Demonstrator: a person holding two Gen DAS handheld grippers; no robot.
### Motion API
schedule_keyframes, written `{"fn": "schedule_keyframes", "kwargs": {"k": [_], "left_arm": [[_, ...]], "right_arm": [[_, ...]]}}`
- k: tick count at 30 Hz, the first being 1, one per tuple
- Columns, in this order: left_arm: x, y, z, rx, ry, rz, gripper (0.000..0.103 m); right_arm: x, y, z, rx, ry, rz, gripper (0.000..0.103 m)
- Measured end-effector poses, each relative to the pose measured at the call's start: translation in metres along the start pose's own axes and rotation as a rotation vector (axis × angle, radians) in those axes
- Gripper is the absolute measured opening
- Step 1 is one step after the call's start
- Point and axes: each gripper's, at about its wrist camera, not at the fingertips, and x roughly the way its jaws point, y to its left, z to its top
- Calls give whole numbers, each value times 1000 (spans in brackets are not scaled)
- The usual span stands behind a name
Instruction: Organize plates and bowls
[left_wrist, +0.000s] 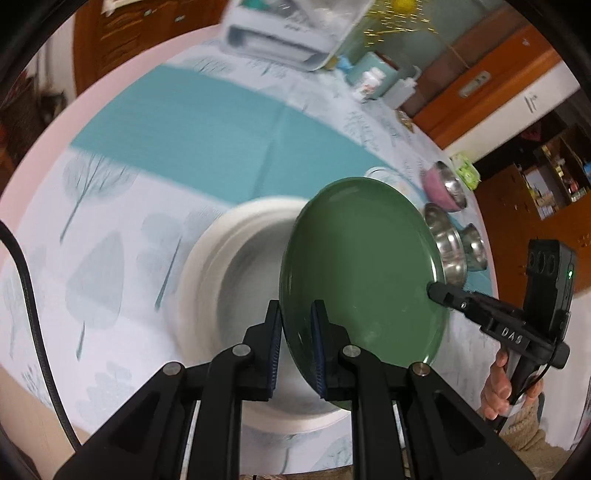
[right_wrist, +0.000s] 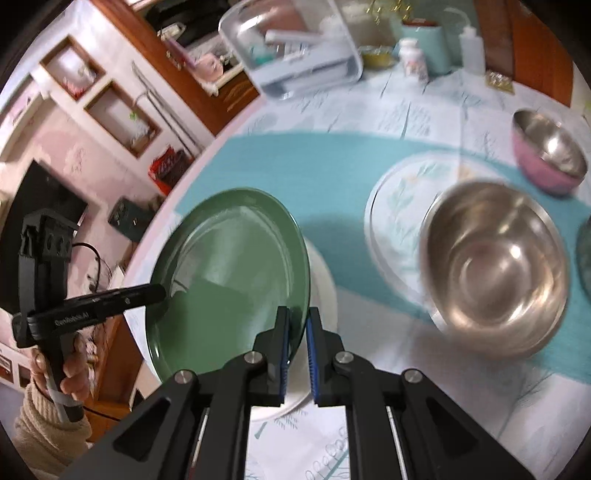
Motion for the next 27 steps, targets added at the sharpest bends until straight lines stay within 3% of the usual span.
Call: {"fn": "schedule_keyframes", "kwargs": {"k": [8, 27], "left_arm": [[8, 29, -26, -79, -14, 0, 12], [11, 14, -24, 6, -25, 133, 13]], "right_arm": [[27, 6, -12, 4, 62, 8, 9], [40, 22, -9, -98, 64, -133, 11]]}}
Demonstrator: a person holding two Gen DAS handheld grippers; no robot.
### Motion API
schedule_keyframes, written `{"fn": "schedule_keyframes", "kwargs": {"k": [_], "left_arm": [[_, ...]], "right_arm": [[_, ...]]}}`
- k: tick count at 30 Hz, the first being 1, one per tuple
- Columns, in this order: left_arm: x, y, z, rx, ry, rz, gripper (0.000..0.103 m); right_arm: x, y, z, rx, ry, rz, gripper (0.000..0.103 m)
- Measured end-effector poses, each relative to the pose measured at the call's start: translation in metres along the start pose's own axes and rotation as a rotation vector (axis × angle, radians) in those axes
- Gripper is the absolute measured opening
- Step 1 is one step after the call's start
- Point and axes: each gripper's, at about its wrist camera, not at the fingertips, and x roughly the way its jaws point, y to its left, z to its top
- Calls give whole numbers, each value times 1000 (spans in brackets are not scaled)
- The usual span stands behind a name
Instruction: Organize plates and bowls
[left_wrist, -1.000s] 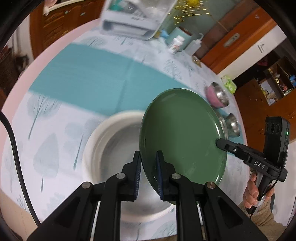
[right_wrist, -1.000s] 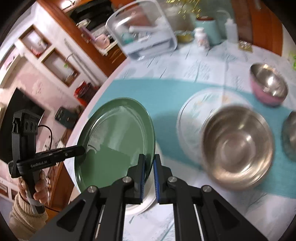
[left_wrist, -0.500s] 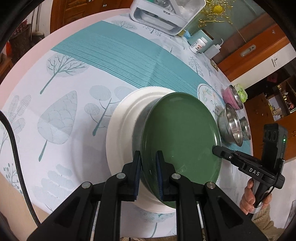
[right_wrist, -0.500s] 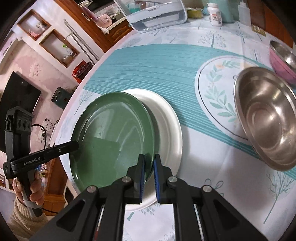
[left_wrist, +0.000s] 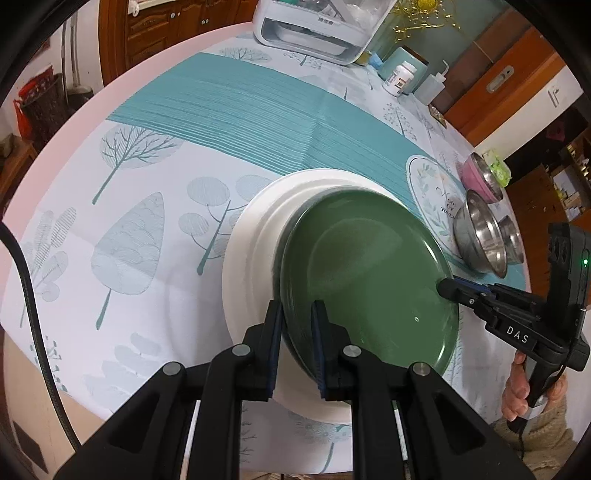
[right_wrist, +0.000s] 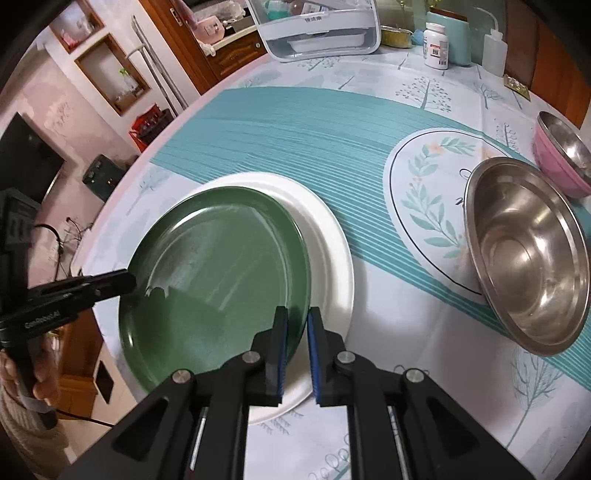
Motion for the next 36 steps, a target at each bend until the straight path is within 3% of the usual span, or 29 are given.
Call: {"fn": "schedule_keyframes", "kwargs": {"k": [11, 22, 29, 34, 36], "left_arm": [[-1, -1, 4, 3, -31, -18, 14], [5, -2, 2, -3, -29, -22, 14], [5, -6, 8, 3, -47, -17, 14], [6, -14, 10, 24, -48, -19, 14], [5, -20, 11, 40, -50, -21, 22]], "right_arm": [[3, 14, 2, -73, -73, -87, 11], [4, 33, -11, -227, -236, -224, 10], [9, 31, -9, -217, -286, -212, 7], [6, 27, -6, -192, -266, -183, 8], [2, 24, -5, -174, -252, -161, 8]]}}
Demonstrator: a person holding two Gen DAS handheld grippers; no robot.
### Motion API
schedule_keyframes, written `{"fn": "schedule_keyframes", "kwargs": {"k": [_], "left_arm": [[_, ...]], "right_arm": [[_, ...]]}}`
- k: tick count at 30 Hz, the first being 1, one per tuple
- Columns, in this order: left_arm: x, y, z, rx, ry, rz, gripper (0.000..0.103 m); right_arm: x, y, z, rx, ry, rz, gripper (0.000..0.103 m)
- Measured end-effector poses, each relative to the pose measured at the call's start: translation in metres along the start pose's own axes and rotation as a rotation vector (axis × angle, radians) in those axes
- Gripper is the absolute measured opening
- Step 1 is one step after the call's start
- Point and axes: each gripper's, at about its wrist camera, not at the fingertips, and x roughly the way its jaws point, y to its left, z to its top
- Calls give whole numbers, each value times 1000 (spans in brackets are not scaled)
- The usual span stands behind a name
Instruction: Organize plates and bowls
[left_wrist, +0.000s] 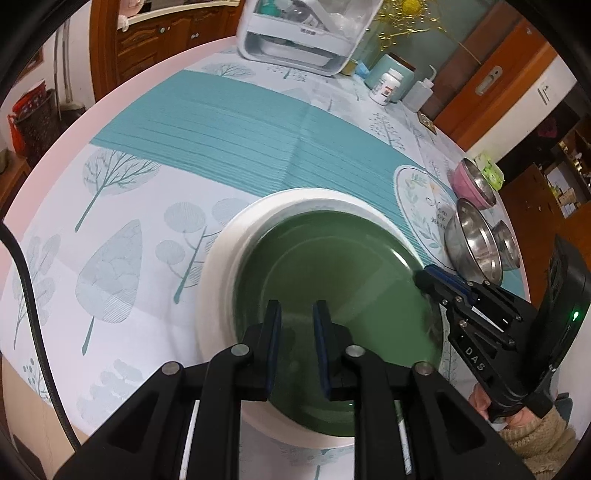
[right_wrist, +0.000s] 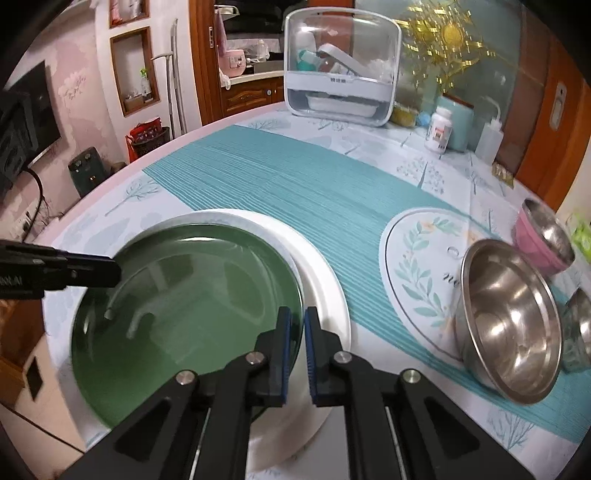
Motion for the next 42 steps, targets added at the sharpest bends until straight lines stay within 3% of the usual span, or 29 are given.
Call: {"fn": "schedule_keyframes", "kwargs": {"k": [2, 7, 13, 17, 23, 30, 36, 42], "left_arm": [[-3, -6, 1, 15, -7, -1, 38], [-11, -28, 0, 58, -31, -27, 60], [-16, -68, -1, 141, -26, -66, 62], [-23, -101, 6, 203, -41, -90, 64], [-43, -150, 29, 252, -111, -143, 77], [-40, -199, 59, 296, -132, -160, 78], [-10, -228, 72, 322, -112, -132, 82], [41, -245, 78, 338, -32, -73, 82]], "right_arm": [[-7, -4, 1, 8, 4, -3, 8], [-28, -19, -2, 42, 18, 25, 9], [-60, -54, -7, 114, 38, 60, 13], [-92, -86, -7, 177, 34, 66, 25], [-152, -127, 0, 213, 6, -25, 37], [-198, -183, 8, 262, 6, -161, 39], [-196, -229, -4, 340, 41, -227, 42], [-161, -253, -24, 447, 89, -151, 42]]}}
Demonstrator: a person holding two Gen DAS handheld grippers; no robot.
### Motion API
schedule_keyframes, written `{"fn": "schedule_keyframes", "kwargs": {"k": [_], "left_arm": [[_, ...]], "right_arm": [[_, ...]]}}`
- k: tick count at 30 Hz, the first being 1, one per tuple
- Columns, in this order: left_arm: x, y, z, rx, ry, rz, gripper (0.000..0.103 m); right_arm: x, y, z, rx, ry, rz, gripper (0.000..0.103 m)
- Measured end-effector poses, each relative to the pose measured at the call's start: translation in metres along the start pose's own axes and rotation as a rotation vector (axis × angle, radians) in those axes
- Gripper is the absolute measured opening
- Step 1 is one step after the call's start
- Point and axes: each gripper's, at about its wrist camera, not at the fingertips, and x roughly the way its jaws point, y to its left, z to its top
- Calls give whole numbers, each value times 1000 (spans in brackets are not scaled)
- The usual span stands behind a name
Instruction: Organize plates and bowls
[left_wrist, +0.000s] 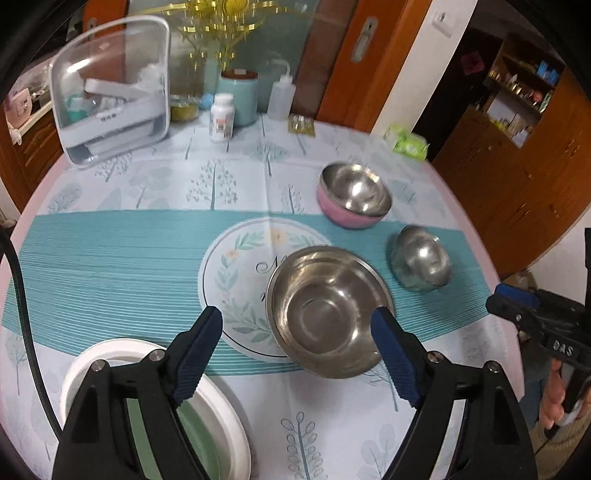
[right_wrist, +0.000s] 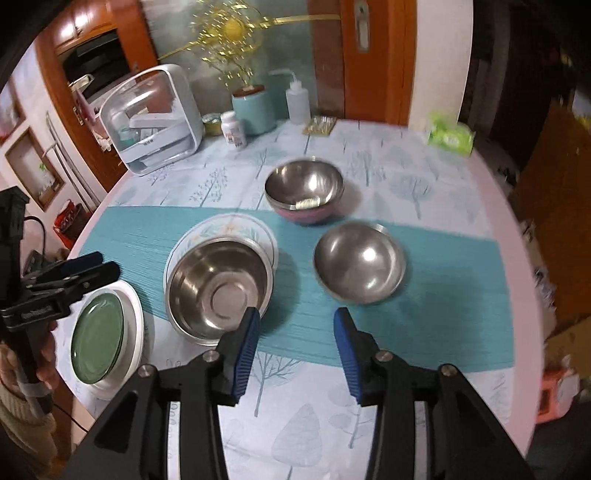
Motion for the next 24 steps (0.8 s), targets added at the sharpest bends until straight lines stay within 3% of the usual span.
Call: {"fn": "schedule_keyframes", "kwargs": {"k": [9, 17, 21, 24], "left_arm": [[61, 9, 4, -41, 105, 41, 81], [97, 22, 4, -84, 177, 32, 78], [107, 24, 3, -82, 210, 2, 60], [114, 23, 1, -83, 240, -23, 43]], "right_arm": [[63, 7, 2, 49, 97, 92, 42], [110, 16, 11, 66, 170, 107, 42], [128, 13, 11, 93, 215, 114, 42], [134, 10, 9, 108, 231, 138, 32]]}}
